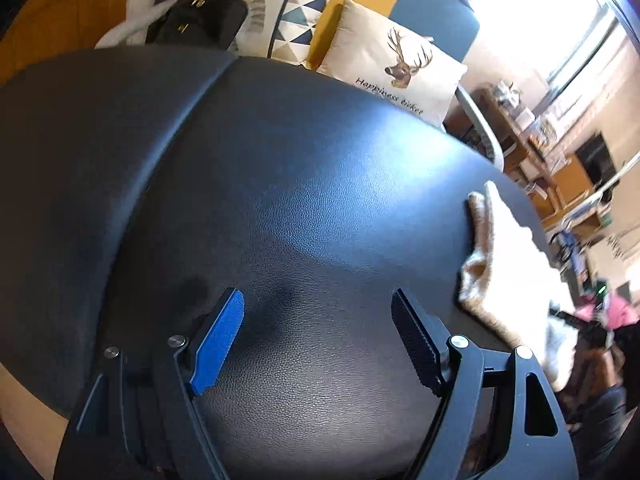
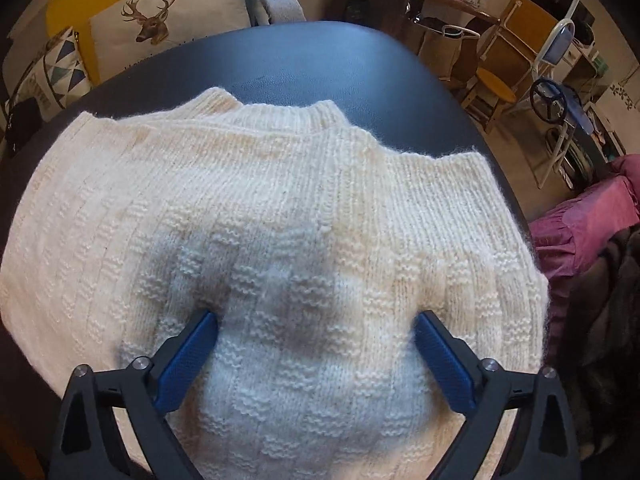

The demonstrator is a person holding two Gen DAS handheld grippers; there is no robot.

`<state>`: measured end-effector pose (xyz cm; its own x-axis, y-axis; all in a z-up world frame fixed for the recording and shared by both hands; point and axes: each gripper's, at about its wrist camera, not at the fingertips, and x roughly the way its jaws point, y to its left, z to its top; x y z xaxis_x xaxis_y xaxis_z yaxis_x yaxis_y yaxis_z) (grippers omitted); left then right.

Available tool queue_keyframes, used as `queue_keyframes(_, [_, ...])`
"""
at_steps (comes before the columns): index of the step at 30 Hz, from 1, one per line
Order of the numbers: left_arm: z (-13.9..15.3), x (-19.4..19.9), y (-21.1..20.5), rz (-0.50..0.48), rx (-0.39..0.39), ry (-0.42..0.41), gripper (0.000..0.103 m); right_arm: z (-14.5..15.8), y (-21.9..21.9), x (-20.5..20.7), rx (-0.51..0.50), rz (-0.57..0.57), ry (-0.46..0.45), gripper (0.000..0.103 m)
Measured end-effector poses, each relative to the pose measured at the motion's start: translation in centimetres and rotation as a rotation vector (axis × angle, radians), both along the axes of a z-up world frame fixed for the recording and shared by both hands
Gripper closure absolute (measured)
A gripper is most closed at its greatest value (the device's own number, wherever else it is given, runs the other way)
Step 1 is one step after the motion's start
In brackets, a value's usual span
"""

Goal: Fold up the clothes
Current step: 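Move the right gripper over the cream sweater body, then pinch the sweater fabric with the right gripper and lift it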

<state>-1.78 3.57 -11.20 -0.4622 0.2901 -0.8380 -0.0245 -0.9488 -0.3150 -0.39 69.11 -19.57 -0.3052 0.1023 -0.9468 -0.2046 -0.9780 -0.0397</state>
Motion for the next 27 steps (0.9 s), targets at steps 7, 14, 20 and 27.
queue_keyframes(7, [-0.2, -0.2, -0.2, 0.005, 0.108, -0.044, 0.024, 1.9, 0.3, 1.4, 0.062, 0.029, 0.114, 0.093])
queue_keyframes(14, [0.4, -0.2, -0.5, 0.013, 0.104, -0.018, 0.024, 9.4, -4.0, 8.5, -0.055, 0.154, 0.311, 0.096])
queue_keyframes(20, [0.0, -0.1, -0.3, 0.001, 0.134, -0.027, 0.024, 13.8, -13.3, 18.3, -0.256, 0.569, 0.209, 0.089])
queue_keyframes(27, [0.7, 0.4, -1.0, 0.014, 0.156, -0.004, 0.024, 20.2, -11.3, 18.4, -0.02, 0.278, 0.618, 0.072])
